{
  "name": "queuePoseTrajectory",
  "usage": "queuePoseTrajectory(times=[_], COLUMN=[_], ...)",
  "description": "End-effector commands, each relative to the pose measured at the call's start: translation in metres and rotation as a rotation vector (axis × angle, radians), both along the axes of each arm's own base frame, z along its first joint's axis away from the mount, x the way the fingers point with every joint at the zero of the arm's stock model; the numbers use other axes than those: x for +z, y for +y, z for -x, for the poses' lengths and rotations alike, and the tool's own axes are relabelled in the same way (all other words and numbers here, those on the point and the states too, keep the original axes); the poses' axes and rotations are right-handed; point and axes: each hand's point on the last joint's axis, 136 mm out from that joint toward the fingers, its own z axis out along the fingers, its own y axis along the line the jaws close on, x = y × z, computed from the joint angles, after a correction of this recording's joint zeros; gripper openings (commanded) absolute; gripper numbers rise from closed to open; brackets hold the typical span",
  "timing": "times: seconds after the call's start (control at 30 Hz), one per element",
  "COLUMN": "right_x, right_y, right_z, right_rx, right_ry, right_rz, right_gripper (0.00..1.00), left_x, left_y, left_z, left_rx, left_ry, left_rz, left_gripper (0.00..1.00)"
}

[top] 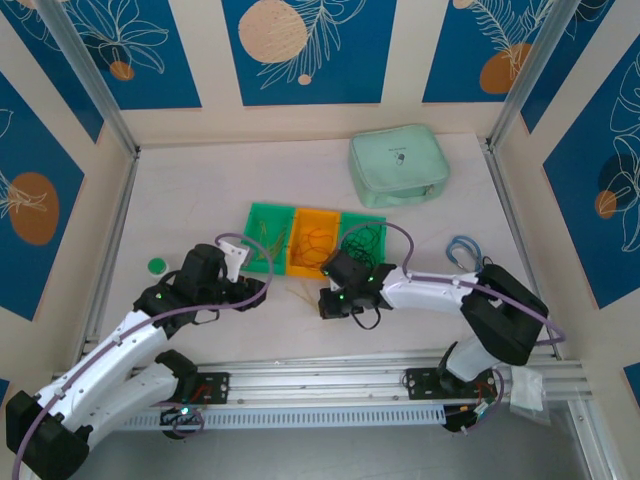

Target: Untangle the cables

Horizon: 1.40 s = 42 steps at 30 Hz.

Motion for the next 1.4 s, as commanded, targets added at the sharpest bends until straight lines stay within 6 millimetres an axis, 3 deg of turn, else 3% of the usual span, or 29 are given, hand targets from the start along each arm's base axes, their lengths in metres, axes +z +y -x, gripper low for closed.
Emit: queuePoseTrajectory(times=[0.0,0.1,0.23,0.47,0.57,0.8,1.0,1.17,1.37], right_x=[0.030,0.050,0.074,0.116,0.124,0.115,0.095,0.087,0.081], right_y=[0.003,0.008,0.014,0.036,0.049,0.076,0.092,0.107,0.127], right_z=[0.014,0.021,0.010,-0.046,-0.074,-0.128,-0.155,-0.165,-0.156], right_rx=[0.145,0.214,0.208,0.013,-0.061,-0.233,-0.359,-0.401,-0.390], right_ry=[0.001,0.013,-0.055,-0.243,-0.328,-0.414,-0.424,-0.418,-0.407], right_rz=[-0.025,-0.057,-0.083,-0.192,-0.211,-0.263,-0.300,-0.337,-0.365], right_gripper=[0.00,0.00,0.00,0.00,0.00,0.00,0.00,0.00,0.00], left_x=[0.010,0.015,0.026,0.042,0.044,0.045,0.044,0.040,0.039], left_y=[0.002,0.003,0.007,0.023,0.024,0.024,0.027,0.029,0.031], left_z=[0.000,-0.002,-0.005,-0.010,-0.010,-0.008,-0.006,-0.006,-0.007], left_rx=[-0.003,0.005,0.028,0.118,0.128,0.126,0.122,0.119,0.119], left_ry=[-0.029,-0.044,-0.078,-0.142,-0.146,-0.139,-0.137,-0.129,-0.134], left_rz=[-0.012,-0.013,-0.016,-0.017,-0.012,-0.015,-0.035,-0.061,-0.074], left_gripper=[0.51,0.51,0.51,0.51,0.51,0.51,0.52,0.52,0.52])
